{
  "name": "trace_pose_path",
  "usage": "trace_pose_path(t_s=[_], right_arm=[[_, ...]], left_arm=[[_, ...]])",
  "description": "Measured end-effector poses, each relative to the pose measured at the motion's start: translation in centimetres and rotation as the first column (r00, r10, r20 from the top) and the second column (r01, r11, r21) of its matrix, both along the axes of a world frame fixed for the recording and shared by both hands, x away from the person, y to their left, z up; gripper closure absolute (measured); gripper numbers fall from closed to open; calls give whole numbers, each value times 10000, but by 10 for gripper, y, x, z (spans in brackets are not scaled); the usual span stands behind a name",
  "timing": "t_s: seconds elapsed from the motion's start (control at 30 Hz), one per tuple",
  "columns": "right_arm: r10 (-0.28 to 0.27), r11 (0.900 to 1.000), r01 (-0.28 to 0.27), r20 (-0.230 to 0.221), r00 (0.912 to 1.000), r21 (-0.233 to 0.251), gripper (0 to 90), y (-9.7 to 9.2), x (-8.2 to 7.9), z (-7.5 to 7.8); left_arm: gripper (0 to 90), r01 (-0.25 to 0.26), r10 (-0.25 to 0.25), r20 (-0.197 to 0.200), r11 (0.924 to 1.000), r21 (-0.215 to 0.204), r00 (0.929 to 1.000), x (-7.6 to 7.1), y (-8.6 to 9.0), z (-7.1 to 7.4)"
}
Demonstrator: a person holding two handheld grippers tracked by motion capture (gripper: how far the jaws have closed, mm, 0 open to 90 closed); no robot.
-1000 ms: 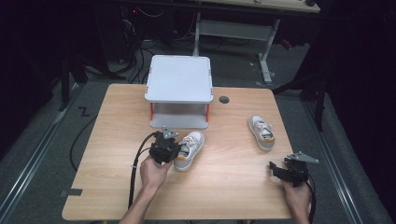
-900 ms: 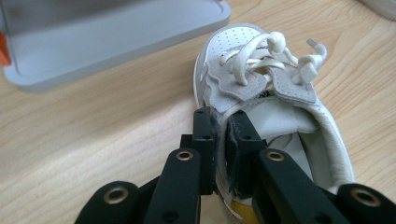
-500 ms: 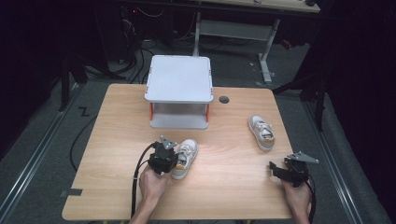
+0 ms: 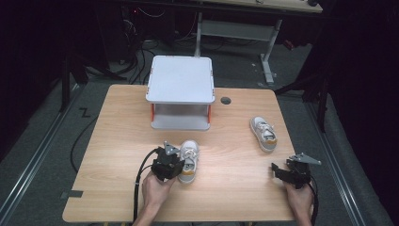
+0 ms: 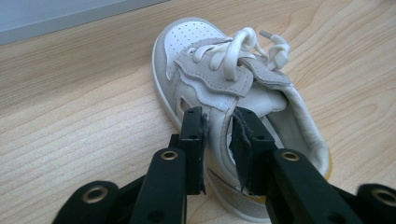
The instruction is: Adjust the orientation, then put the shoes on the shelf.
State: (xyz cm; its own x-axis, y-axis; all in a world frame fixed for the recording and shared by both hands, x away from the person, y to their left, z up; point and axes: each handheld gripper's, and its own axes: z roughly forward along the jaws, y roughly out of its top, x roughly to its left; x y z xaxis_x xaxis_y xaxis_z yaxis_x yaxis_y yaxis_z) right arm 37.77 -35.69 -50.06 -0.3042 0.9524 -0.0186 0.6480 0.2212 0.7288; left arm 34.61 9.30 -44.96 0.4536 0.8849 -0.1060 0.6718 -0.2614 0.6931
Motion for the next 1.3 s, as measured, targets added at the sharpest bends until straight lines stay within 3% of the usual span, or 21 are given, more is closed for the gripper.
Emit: trace_pose_path(t_s=[0.4, 0.63, 0.93, 1.3], right_arm=[[-2, 10000, 2, 0, 10000, 0, 297, 0, 0, 0], [-11, 10000, 11, -7, 10000, 5, 297, 0, 0, 0], [-12, 10000, 12, -8, 10000, 5, 297, 0, 0, 0], [7, 10000, -7, 11, 10000, 31, 318, 0, 0, 0]], left_arm=[[459, -112, 134, 289, 9972, -739, 9995, -2, 13, -1], [402, -341, 429, 519, 9866, -1595, 9977, -3, 33, 0], [388, -952, 1065, 707, 9844, -1479, 9918, 0, 59, -5], [388, -1977, 2077, 702, 9719, -1274, 9757, 11, 91, -24]])
